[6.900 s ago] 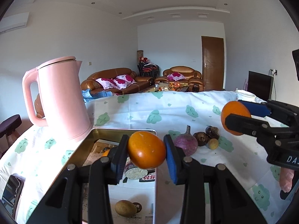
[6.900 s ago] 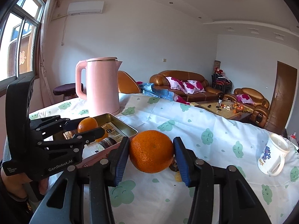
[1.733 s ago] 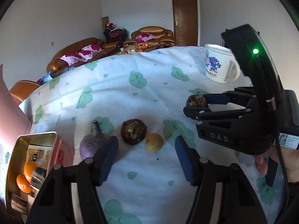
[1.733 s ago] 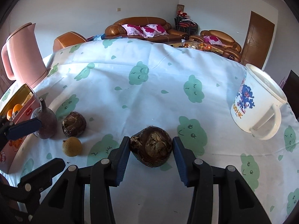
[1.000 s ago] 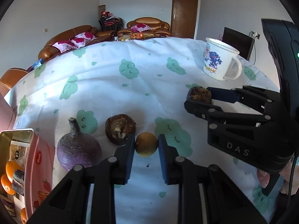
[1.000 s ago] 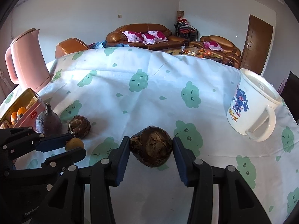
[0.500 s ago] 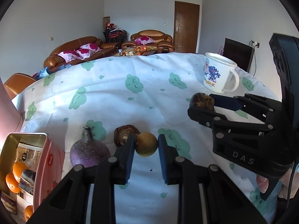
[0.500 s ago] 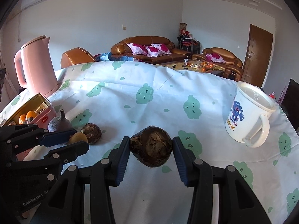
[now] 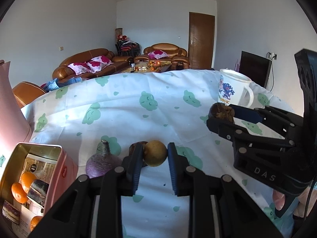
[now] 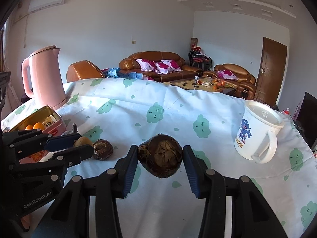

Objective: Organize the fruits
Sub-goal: 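Carry the yellow-brown fruit over the tin with the left tool while the right tool carries the brown chunk there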

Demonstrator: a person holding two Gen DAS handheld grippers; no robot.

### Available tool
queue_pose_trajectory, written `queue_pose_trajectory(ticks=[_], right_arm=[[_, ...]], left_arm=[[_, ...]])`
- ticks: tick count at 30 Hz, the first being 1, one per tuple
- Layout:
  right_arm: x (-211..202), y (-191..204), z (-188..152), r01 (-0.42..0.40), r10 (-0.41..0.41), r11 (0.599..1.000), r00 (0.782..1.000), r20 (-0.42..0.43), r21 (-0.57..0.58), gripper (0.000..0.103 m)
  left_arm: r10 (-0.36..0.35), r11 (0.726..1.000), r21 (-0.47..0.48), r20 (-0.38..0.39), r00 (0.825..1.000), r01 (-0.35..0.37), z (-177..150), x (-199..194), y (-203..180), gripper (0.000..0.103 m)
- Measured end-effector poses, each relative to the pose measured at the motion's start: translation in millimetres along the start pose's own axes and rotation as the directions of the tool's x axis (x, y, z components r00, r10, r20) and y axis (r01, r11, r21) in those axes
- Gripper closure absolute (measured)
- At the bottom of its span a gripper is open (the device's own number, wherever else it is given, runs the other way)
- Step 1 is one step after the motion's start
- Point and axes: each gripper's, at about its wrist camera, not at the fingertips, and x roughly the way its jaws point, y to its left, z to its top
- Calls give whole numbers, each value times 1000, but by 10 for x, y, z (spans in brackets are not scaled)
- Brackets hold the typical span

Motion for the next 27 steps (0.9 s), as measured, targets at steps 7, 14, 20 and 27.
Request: queue_pose_trajectory(ticks=[7,14,20,27], right_arm=[[-37,2,-3,4,-4,1000,1000,20,0,55],[-111,4,-14,7,-7,1000,999,53,-1,55],[-177,-12,-24,11,-11,1000,997,80,4,55],[-214,-22,-28,15,-16,1000,995,99,10,55]], left_arm=[[3,1000,1,26,1000,-3,0,-48,-4,76],[5,1000,-4,46,999,-4,-4,-84,2,76],[10,1000,-1,69,998,-9,-13,-130,-5,76],[14,1000,12,92,996,-15,-19,-180,-28,76]])
